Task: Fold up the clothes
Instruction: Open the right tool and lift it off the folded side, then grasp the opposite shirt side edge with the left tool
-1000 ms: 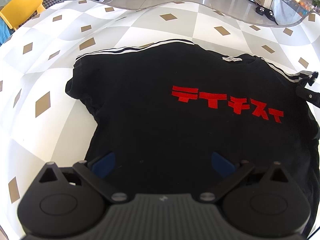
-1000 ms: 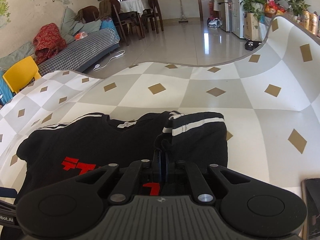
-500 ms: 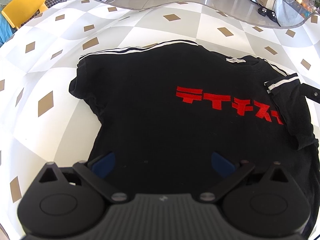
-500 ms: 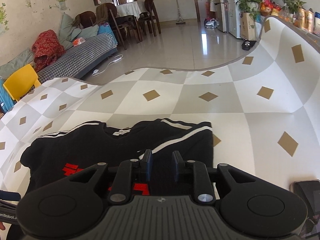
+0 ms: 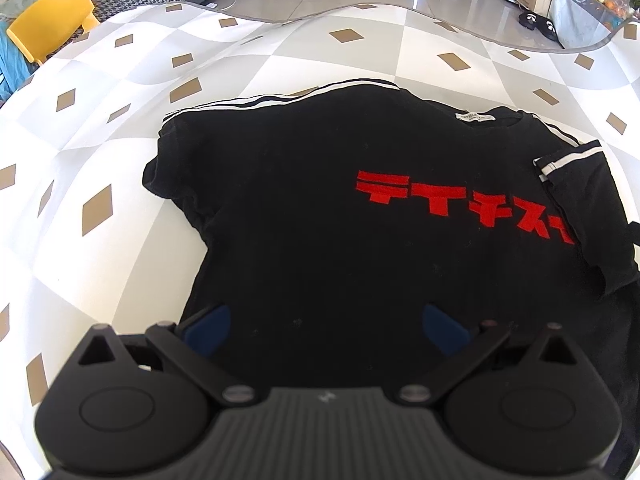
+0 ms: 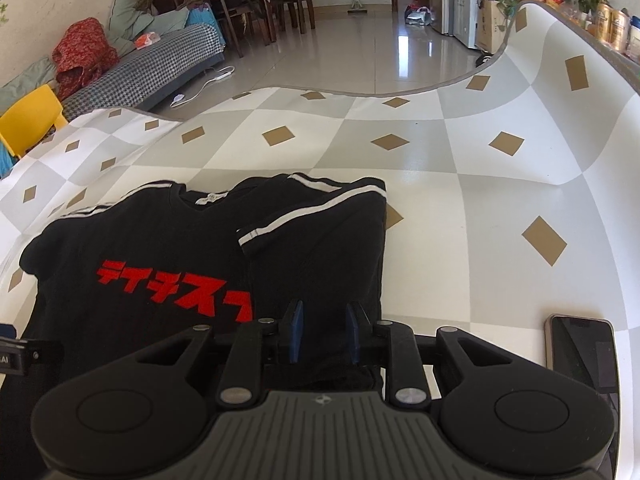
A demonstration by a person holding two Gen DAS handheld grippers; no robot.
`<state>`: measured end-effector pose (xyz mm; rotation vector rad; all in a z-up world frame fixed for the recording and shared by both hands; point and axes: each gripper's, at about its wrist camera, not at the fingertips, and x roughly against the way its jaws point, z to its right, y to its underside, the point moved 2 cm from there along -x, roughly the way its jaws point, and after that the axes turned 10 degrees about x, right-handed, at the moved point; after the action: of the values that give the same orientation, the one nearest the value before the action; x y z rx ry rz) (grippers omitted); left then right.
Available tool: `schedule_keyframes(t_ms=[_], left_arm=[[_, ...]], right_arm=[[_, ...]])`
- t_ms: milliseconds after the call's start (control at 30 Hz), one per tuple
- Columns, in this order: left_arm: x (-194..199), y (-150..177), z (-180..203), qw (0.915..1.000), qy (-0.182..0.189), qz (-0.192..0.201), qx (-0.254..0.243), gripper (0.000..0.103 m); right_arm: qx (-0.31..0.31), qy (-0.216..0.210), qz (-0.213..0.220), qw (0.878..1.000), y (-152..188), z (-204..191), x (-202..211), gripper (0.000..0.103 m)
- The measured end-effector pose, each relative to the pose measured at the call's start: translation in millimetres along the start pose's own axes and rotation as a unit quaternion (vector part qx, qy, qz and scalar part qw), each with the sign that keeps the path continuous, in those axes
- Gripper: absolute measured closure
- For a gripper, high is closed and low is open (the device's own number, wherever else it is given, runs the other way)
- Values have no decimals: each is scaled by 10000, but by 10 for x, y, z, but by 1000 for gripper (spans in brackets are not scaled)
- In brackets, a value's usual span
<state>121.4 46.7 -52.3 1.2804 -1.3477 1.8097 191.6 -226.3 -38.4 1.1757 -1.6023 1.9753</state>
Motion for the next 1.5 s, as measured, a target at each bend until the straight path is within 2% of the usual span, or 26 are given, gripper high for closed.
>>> schedule_keyframes(t_ms=[133, 433, 600, 767, 933, 1133, 1267, 1367, 1500], left_arm=[[-20, 2, 5, 10000, -35, -3, -13, 0], [-132, 26, -62, 9994, -349, -74, -52, 0], [-199, 56, -134, 9989, -442, -143, -59, 0], [-184, 8, -243, 9990, -444, -10, 45, 0], [-167, -153, -425, 9985, -415, 220, 299, 0], [-246, -391, -697, 9961, -229, 228, 825, 0], [-324, -533, -836, 9940, -145, 219, 1060, 0], [-408, -628, -926, 9921, -101, 135, 1245, 0], [-512, -746, -1087, 9851, 263, 19, 1698, 0]], right_arm=[[258, 152, -449, 9985, 125, -64, -157, 79], [348, 460, -631, 9963, 131, -141, -185, 77], [42, 661, -759, 9949, 74, -199, -120, 73], [-224, 807, -805, 9932, 56, -282, 20, 70], [-173, 641, -842, 9942, 109, -456, 162, 68], [-208, 309, -852, 9957, 215, -724, 316, 67], [105, 116, -785, 9968, 216, -925, 356, 66], [380, 147, -785, 9961, 201, -1008, 328, 66], [337, 113, -876, 9955, 184, -997, 263, 66]])
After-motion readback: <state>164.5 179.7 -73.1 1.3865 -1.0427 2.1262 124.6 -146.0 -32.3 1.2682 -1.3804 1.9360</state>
